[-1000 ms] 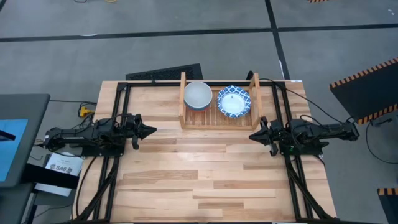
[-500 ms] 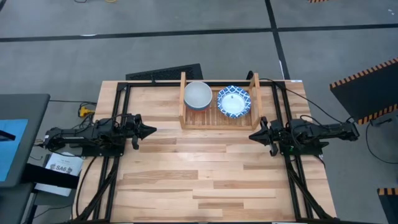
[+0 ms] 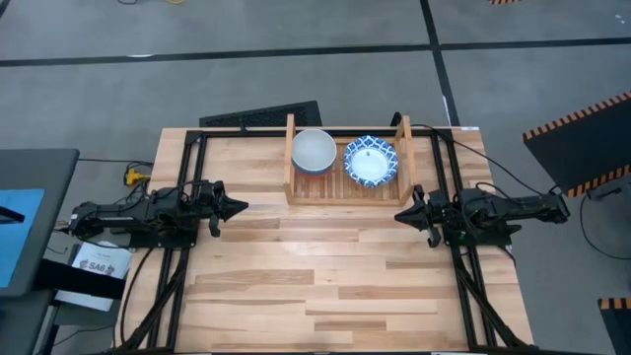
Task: Place and stack bowls onto a shelf
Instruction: Return to Home Position
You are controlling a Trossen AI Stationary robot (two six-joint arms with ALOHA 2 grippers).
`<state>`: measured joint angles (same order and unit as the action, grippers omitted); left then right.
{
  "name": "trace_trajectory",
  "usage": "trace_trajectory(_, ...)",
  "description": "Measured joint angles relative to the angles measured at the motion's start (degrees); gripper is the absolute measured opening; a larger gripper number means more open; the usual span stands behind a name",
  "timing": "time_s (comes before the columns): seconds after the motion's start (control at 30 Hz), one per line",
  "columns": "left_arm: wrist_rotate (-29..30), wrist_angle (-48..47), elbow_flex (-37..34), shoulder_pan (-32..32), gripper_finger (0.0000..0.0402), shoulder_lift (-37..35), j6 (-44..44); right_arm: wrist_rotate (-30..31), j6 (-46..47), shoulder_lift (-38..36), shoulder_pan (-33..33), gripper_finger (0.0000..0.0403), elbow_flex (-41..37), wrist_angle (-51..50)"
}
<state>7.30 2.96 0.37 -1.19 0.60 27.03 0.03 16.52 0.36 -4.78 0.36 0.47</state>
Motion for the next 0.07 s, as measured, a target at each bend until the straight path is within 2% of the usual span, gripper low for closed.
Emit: trace_trajectory(0.07, 0.0, 0.0, 0.0, 0.0, 0.0000, 0.0, 0.0, 0.0, 0.0, 0.0, 0.0, 0.0051, 0.0, 0.0)
